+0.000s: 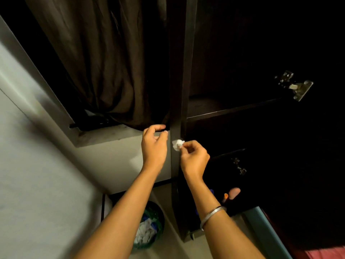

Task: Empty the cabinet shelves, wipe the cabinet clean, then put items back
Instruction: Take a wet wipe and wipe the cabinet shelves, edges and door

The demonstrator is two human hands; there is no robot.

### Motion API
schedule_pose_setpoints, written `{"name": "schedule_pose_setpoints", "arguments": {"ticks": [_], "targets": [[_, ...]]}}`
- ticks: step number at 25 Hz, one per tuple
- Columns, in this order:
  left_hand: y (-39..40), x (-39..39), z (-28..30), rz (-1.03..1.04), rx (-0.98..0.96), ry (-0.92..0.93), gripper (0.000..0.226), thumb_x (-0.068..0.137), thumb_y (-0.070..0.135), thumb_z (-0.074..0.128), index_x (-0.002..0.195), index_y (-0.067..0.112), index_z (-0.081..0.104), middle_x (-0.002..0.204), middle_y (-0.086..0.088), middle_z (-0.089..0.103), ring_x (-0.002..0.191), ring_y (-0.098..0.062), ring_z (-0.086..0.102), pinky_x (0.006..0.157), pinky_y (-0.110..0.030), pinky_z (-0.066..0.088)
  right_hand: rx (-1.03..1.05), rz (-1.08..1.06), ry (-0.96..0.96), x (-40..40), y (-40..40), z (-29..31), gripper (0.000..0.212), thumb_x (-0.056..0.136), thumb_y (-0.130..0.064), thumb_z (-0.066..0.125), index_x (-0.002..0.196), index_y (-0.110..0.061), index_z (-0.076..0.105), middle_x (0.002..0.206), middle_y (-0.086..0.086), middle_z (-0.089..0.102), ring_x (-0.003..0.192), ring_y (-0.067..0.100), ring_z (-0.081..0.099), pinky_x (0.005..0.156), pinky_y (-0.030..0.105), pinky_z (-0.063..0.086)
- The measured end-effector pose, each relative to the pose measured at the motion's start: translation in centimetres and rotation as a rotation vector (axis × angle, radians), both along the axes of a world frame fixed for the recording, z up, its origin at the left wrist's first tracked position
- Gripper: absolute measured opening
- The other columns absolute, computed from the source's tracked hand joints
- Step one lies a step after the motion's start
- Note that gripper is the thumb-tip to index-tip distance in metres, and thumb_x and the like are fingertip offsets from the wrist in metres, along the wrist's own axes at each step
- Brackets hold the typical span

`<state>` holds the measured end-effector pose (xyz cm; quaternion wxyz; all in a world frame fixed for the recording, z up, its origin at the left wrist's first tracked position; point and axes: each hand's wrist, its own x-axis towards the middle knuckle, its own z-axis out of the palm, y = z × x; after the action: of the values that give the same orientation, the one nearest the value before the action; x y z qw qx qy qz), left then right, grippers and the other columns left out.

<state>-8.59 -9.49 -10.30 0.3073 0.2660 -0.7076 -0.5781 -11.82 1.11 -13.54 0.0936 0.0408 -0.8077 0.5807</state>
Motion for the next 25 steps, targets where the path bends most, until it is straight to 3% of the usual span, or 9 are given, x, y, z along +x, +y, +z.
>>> {"name": "schedule_pose_setpoints", "arguments": {"ticks": [4,7,10,15,17,21,23,25], "targets": [[-1.1,0.6,-2.0,0.039,0.061,-0.018,0.014,0.092,0.021,0.060,0.100,0.031,0.067,0.113,-0.002,0.064,0.083,-0.005,0.066,0.073,-0.027,0.052,-0.277,-0.051,0.110,-0.3,-1.3,2.7,0.004,0.084,-0.017,0.076,0.085,-0.018,0.073,0.080,-0.008,0.071,0.076,0.007,0.068,0.075,0.028,0.057],[-1.6,1.2,-4.5,0.083,0.099,-0.037,0.014,0.092,0.020,0.060,0.101,0.028,0.068,0.114,0.000,0.063,0.081,-0.004,0.066,0.077,-0.032,0.055,-0.381,-0.066,0.094,-0.5,-2.2,0.9,0.006,0.083,-0.015,0.077,0.087,-0.017,0.072,0.081,-0.004,0.071,0.077,0.012,0.068,0.075,0.033,0.058],[-2.1,1.3,-7.6,0.096,0.139,-0.076,0.017,0.088,0.025,0.059,0.102,0.027,0.069,0.114,0.005,0.061,0.089,-0.014,0.067,0.082,-0.038,0.057,-0.440,-0.098,-0.083,-0.2,-2.4,-3.6,0.010,0.082,-0.012,0.077,0.086,-0.020,0.073,0.082,0.000,0.072,0.080,0.018,0.070,0.078,0.044,0.060],[-1.6,1.6,-11.3,0.090,0.173,-0.145,0.015,0.091,0.021,0.060,0.102,0.026,0.069,0.114,0.005,0.061,0.090,-0.018,0.067,0.079,-0.028,0.053,-0.666,-0.206,-0.415,0.7,-3.3,-8.6,0.013,0.086,0.005,0.069,0.084,-0.008,0.070,0.071,-0.003,0.068,0.068,0.004,0.067,0.071,0.025,0.059],[-1.1,1.7,-12.4,0.075,0.180,-0.163,0.015,0.089,0.024,0.060,0.100,0.030,0.069,0.114,0.007,0.061,0.093,-0.019,0.067,0.082,-0.030,0.054,-0.782,-0.241,-0.573,0.7,-3.4,-10.1,0.017,0.087,0.007,0.066,0.083,-0.009,0.070,0.066,-0.006,0.069,0.064,0.005,0.067,0.069,0.023,0.059],[-0.4,1.9,-14.1,0.052,0.187,-0.196,0.018,0.082,0.033,0.058,0.096,0.034,0.068,0.113,0.008,0.062,0.096,-0.020,0.067,0.086,-0.041,0.056,-0.874,-0.339,-0.892,-0.6,-2.3,-14.4,0.018,0.089,0.013,0.059,0.098,0.001,0.069,0.079,0.006,0.067,0.069,0.016,0.065,0.064,0.024,0.058],[0.0,1.9,-14.7,0.038,0.184,-0.220,0.016,0.083,0.033,0.058,0.096,0.035,0.068,0.114,0.008,0.062,0.097,-0.019,0.067,0.086,-0.042,0.056,-0.849,-0.368,-0.988,-1.0,-1.9,-16.3,0.018,0.090,0.011,0.056,0.092,-0.001,0.068,0.080,0.010,0.066,0.064,0.018,0.062,0.054,0.023,0.055],[0.2,1.7,-15.2,0.030,0.185,-0.230,0.015,0.084,0.031,0.059,0.096,0.036,0.068,0.114,0.005,0.063,0.095,-0.019,0.067,0.083,-0.038,0.055,-0.864,-0.341,-1.034,-1.1,-2.0,-17.0,0.016,0.091,0.009,0.057,0.091,-0.002,0.068,0.086,0.015,0.067,0.064,0.020,0.061,0.054,0.024,0.054]]}}
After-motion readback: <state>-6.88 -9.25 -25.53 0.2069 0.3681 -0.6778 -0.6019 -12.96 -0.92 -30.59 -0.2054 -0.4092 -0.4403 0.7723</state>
